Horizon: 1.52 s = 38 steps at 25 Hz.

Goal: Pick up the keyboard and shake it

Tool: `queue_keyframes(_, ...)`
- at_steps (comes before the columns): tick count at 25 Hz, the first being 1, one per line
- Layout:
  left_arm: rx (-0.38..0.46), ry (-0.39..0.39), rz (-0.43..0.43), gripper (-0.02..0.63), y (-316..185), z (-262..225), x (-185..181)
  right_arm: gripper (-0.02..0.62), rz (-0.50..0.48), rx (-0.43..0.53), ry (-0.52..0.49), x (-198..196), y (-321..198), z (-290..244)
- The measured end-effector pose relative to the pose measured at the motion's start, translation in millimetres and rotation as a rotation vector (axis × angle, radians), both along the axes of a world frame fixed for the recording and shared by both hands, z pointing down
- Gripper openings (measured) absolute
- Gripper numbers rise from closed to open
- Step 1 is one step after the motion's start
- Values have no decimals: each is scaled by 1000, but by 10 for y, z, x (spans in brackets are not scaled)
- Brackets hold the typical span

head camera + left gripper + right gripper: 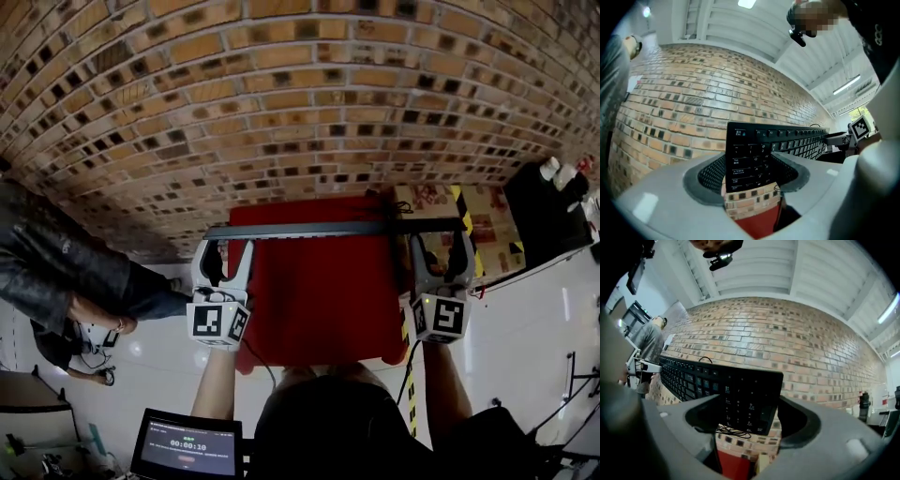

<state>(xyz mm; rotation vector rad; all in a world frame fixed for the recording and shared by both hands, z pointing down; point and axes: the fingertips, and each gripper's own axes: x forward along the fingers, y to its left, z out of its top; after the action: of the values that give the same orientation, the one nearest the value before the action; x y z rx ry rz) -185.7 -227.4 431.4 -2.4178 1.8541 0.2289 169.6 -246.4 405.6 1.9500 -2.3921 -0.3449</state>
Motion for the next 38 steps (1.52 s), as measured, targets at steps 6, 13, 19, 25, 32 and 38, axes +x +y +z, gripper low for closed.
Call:
queue_keyframes(6,122,26,2,305,136,-410,56,341,18,150,-25,-4,244,-507)
queue_keyframes(13,301,80,-19,307,402,-839,-101,341,12,306,35,-167,541,-1083)
queue_keyframes(19,321,103,-32,307,504,-887,-297,341,-17,329,53,-366,614,-1212)
queue_keyframes(25,332,111,-56,307,571,-910,-455,341,-40,325,55,-526,676,-1208)
queue_keyframes(32,379,137,-62,304,604,-1051,-553,342,-54,392,82,-635,739,-1439)
queue_keyframes(38,465,139,-65,305,727,-1268,-581,342,-63,506,108,-645,895,-1657)
